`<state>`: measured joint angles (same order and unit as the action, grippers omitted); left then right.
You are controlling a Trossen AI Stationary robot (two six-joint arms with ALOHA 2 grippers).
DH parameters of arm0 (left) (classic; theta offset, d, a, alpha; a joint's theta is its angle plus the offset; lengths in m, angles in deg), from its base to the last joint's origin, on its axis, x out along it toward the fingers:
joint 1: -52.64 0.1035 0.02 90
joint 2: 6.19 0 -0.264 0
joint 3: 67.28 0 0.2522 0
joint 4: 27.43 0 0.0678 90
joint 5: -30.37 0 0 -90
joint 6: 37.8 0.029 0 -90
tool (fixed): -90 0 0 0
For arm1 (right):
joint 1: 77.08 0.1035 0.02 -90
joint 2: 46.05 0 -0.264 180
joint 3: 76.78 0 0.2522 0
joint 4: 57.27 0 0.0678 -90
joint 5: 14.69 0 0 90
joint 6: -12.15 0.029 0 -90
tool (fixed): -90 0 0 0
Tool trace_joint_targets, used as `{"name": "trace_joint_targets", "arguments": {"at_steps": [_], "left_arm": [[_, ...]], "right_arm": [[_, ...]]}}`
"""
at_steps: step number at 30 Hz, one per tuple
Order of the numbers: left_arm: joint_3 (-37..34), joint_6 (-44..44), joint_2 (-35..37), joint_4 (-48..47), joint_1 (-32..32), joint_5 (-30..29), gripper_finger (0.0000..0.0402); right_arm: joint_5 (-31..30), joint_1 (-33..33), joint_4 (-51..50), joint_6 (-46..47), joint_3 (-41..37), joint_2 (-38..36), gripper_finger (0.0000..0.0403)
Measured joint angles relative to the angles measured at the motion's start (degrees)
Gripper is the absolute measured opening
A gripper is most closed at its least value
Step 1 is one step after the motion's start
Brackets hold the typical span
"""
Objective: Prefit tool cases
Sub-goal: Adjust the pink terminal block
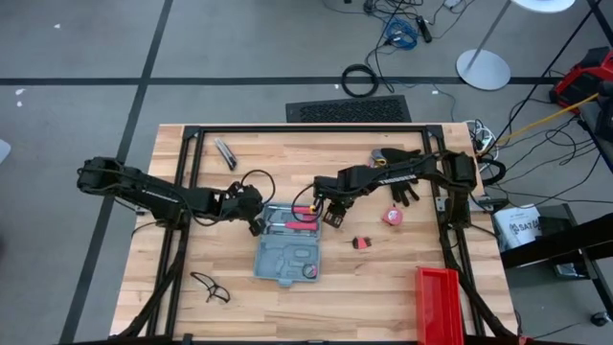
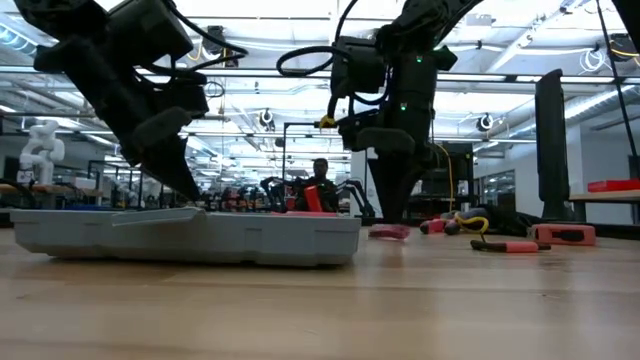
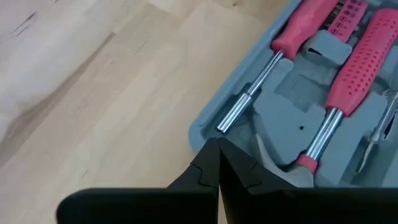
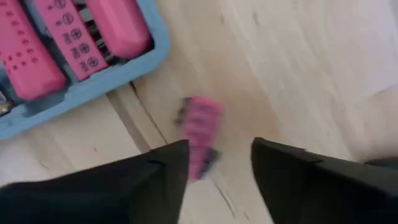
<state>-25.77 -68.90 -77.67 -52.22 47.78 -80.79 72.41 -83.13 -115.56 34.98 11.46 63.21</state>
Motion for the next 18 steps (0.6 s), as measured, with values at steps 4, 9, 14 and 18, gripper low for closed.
{"name": "trace_joint_targets", "arguments": {"at_steps": [4, 9, 14, 18], "left_arm": [[0.0, 0.02, 0.0, -0.01, 0.0, 0.04, 0.0002], [0.0, 0.02, 0.02, -0.39, 0.0, 0.06, 0.0002], [0.0, 0.02, 0.02, -0.4, 0.0, 0.09, 0.0002], [0.0, 0.02, 0.04, -0.48, -0.02, 0.09, 0.0002]], "right_arm": [[-0.44, -0.02, -0.9, -0.86, 0.03, -0.1, 0.0191], [-8.43, 0.04, -9.93, 0.62, 0.05, -0.86, 0.0176], [-8.98, 0.79, -9.03, 1.61, -1.06, -0.63, 0.0101], [-5.44, 2.14, 0.65, 0.05, -4.58, -0.52, 0.0041]]}}
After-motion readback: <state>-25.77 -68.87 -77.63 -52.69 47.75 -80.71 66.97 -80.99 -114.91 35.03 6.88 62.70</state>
